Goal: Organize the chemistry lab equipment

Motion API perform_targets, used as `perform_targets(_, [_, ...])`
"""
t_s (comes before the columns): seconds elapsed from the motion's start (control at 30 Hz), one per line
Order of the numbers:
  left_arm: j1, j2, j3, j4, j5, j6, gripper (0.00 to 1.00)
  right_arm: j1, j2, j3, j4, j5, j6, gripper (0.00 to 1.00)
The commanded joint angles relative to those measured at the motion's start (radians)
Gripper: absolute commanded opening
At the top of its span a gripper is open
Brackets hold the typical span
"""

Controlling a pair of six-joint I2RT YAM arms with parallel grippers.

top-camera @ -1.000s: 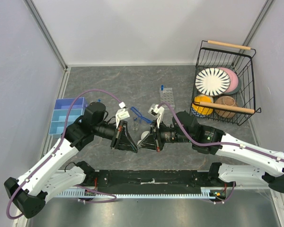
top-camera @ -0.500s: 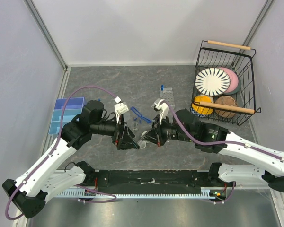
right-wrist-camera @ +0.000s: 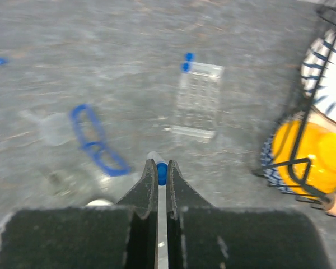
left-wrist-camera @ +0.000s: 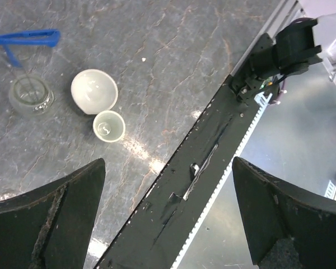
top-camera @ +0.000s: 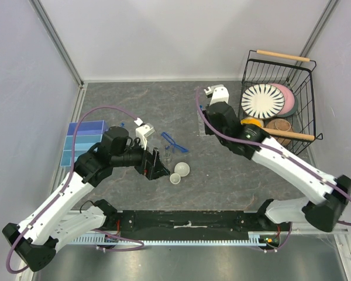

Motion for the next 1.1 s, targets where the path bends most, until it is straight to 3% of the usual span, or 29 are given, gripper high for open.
perform_targets(0.0, [0.000, -0.023, -0.034, 0.027, -0.076, 0.034, 1.00, -0.134, 0.131, 0.032, 0.050, 0.052, -0.047, 0.00])
perform_targets(0.2, [0.000, -0.032, -0.089, 0.060, -0.146, 0.068, 1.00, -0.259, 0.344, 0.107, 0.128, -0.075, -0.059, 0.00])
perform_targets(0.47, [0.000, -0.064, -0.118, 0.067, -0.191, 0.066, 1.00, -0.286, 0.573, 0.304, 0.135, -0.135, -0.093, 0.00])
perform_targets(0.7, [0.000, -0.074, -0.120, 0.066, -0.205, 0.069, 1.00, -0.286, 0.665, 0.403, 0.096, -0.121, -0.114, 0.00])
perform_targets(1.07, [0.000, -0.078, -0.121, 0.065, -0.208, 0.069, 1.00, -0.288, 0.709, 0.409, 0.066, -0.077, -0.137, 0.00])
